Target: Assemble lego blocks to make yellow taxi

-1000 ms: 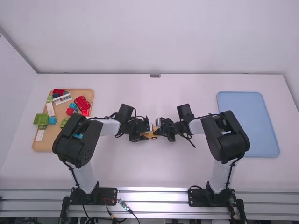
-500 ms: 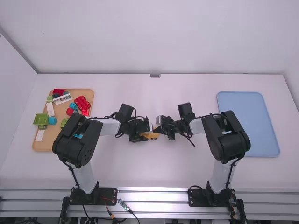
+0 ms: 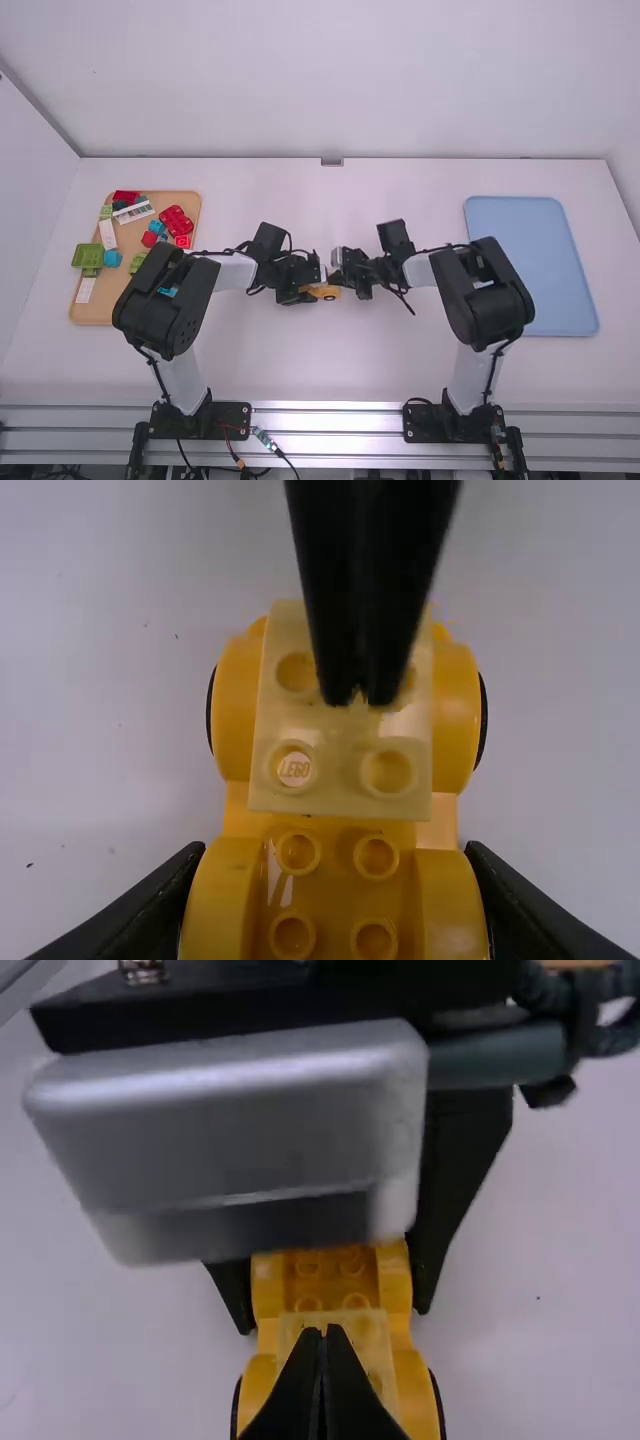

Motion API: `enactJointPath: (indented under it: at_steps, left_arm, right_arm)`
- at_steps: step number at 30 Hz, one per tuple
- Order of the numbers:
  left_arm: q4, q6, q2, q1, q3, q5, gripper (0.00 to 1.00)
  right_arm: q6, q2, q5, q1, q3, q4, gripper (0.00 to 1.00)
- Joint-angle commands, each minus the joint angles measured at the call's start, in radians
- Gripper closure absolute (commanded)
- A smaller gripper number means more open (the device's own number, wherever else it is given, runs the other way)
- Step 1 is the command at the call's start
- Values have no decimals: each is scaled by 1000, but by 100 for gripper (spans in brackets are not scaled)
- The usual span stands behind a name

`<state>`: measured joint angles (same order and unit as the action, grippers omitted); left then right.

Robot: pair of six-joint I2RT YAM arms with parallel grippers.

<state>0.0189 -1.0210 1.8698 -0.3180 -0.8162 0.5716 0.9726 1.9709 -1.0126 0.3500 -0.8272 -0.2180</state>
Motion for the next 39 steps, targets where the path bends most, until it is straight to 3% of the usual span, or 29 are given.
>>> enactJointPath:
  at_steps: [1,13,20,31,39]
  left_arm:
    - [-14,-29,28,-6,30,-66,98]
    - [-10,-29,28,-6,30,-66,98]
    - [-10,-28,28,-6,30,-66,98]
    - [14,-3,28,-5,30,-69,98]
    - [15,-2,28,-5,28,-67,98]
  right_arm:
    - [-8,-9,26,7,-24,5,100]
    - [-97,56,123,18,-18,-29,100]
    - [-65,146,63,8,-37,-28,100]
    - [-86,142,127,2,44,-100,100]
    - [-82,142,149,-5,49,-67,100]
